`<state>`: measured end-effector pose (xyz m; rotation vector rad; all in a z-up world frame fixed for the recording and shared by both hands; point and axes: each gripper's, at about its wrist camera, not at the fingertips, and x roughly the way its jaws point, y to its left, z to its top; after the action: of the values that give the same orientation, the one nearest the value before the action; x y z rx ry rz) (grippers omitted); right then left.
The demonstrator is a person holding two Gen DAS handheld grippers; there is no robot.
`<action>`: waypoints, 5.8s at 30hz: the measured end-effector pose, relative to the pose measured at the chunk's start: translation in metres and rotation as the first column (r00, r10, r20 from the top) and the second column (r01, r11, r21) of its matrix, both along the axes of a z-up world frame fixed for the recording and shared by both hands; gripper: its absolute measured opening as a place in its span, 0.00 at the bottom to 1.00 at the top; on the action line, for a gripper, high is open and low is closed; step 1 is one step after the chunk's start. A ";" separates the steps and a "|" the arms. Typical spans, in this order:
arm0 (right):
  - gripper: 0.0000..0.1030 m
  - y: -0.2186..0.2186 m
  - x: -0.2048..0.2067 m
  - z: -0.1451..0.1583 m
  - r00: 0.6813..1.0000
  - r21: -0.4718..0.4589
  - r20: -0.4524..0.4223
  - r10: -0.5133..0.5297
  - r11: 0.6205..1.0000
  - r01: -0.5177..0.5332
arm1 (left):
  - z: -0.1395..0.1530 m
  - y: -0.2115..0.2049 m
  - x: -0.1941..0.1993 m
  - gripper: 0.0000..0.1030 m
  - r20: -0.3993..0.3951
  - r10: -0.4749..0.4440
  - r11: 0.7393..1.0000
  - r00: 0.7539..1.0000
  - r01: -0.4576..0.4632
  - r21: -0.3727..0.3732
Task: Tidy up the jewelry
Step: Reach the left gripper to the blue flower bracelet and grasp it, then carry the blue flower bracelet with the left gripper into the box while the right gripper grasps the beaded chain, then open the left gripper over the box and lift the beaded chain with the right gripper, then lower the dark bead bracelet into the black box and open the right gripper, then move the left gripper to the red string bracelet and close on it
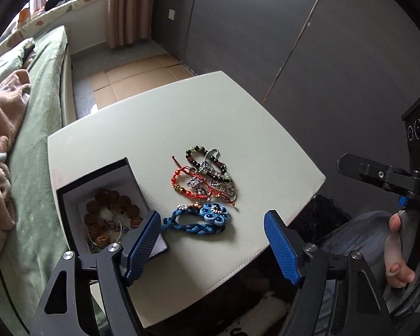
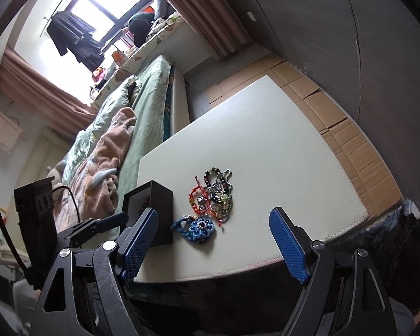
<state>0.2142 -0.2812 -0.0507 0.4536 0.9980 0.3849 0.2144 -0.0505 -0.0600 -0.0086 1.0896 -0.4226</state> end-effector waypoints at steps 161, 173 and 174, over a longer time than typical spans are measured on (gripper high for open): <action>0.52 0.064 0.056 -0.028 0.993 0.101 -0.022 0.113 0.989 -0.111 | -0.006 0.086 0.050 0.79 0.009 0.243 0.956 0.970 -0.238 -0.173; 0.52 0.019 0.059 -0.056 0.994 0.202 -0.102 0.026 0.979 -0.004 | -0.012 0.023 0.070 0.54 -0.038 0.090 0.995 0.995 -0.092 -0.045; 0.52 0.017 0.060 -0.059 0.993 0.226 -0.114 0.031 0.974 -0.005 | -0.011 0.018 0.073 0.54 -0.040 0.071 0.997 0.997 -0.071 -0.019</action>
<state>0.2738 -0.2644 -0.1096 0.6792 1.0776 0.4956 0.2872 -0.0322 -0.0710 -0.0739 1.1201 -0.3710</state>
